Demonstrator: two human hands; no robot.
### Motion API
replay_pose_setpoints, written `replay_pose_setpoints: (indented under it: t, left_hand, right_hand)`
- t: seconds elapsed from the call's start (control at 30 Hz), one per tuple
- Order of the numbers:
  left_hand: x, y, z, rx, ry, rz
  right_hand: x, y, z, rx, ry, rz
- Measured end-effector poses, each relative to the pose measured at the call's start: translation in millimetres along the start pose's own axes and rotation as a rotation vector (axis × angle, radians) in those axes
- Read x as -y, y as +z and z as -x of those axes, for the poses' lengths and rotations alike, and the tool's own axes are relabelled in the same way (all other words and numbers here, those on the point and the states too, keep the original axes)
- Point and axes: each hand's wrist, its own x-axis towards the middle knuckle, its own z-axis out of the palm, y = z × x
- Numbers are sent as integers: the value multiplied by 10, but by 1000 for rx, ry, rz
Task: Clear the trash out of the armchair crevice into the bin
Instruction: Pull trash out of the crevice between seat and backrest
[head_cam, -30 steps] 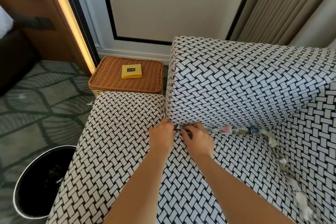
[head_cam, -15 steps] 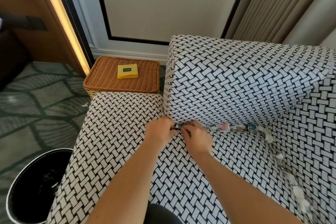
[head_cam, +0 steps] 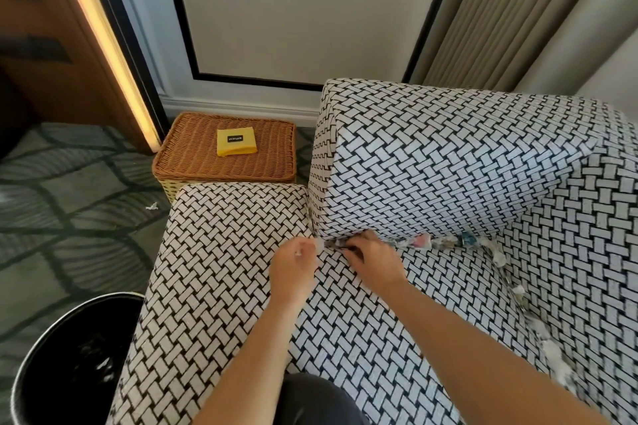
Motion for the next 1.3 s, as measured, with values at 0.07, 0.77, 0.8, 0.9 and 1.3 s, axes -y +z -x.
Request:
replay_pose_setpoints:
  t: [0.07, 0.77, 0.8, 0.9, 1.3]
  left_hand:
    - [-141, -113, 162, -3, -168, 284]
    - [-786, -633, 824, 147, -206, 406]
    - [-791, -673, 831, 140, -195, 403]
    - [-772, -778, 814, 119, -165, 391]
    - [-324, -1439, 34, -57, -376, 626]
  right_hand:
    - [21, -44, -17, 51, 8, 25]
    - [1020, -848, 937, -105, 206, -1257]
    - [1071, -835, 922, -123, 184, -1206]
    - [1238, -760, 867, -181, 140, -1011]
    - [2067, -231, 19, -79, 67, -795]
